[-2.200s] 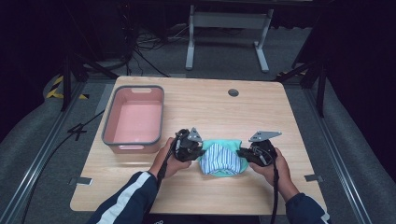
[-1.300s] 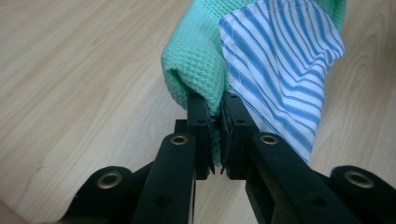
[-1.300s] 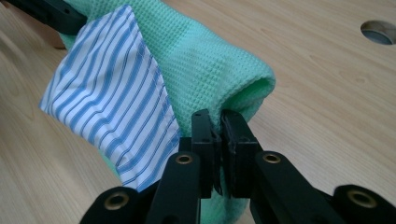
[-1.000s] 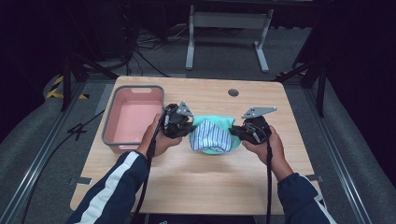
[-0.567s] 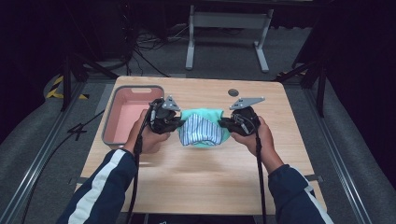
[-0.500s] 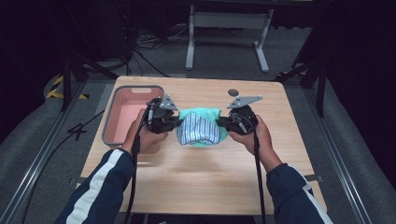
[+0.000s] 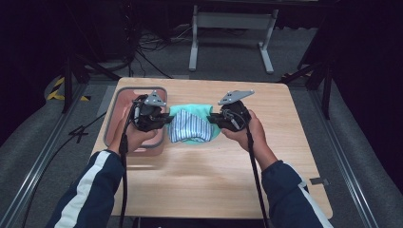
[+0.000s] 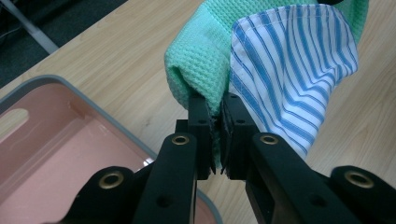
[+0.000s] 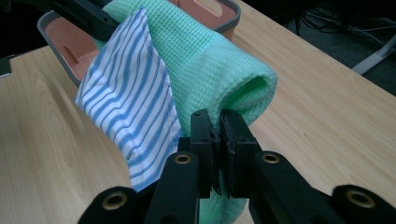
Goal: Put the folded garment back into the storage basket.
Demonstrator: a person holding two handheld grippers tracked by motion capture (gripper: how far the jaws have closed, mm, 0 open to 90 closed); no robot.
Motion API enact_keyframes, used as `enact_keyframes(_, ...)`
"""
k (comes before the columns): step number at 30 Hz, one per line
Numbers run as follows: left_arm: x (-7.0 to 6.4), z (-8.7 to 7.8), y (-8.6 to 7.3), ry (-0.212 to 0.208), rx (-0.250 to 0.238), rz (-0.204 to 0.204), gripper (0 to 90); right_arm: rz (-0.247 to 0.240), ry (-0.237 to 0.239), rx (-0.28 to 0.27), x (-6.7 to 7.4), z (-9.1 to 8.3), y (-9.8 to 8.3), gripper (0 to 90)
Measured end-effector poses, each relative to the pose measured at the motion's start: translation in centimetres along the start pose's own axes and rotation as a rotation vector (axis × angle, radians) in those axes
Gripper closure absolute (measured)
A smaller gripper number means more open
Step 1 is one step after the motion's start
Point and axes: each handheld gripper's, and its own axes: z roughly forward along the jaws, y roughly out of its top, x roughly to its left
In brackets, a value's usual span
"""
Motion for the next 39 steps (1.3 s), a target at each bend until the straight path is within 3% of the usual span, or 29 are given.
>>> enact_keyframes(6,0.8,-1.2,-0.7,0.02,0.024,-0.007,84.1,-0.012,0.024,-0.009,0.7,1.4,1.4,84.5)
enact_keyframes(14,2.2,-3.0,-1.8,0.065,0.02,-0.037,84.2,-0.032,0.06,-0.011,2.3,3.3,3.6,84.5)
enact_keyframes(23,3.9,-5.0,-3.5,0.115,0.031,-0.089,84.2,-0.071,0.094,-0.008,4.2,5.4,5.9,84.5)
enact_keyframes(39,6.3,-6.8,-6.3,0.176,0.055,-0.14,84.2,-0.104,0.143,0.012,7.2,9.7,8.5,84.5)
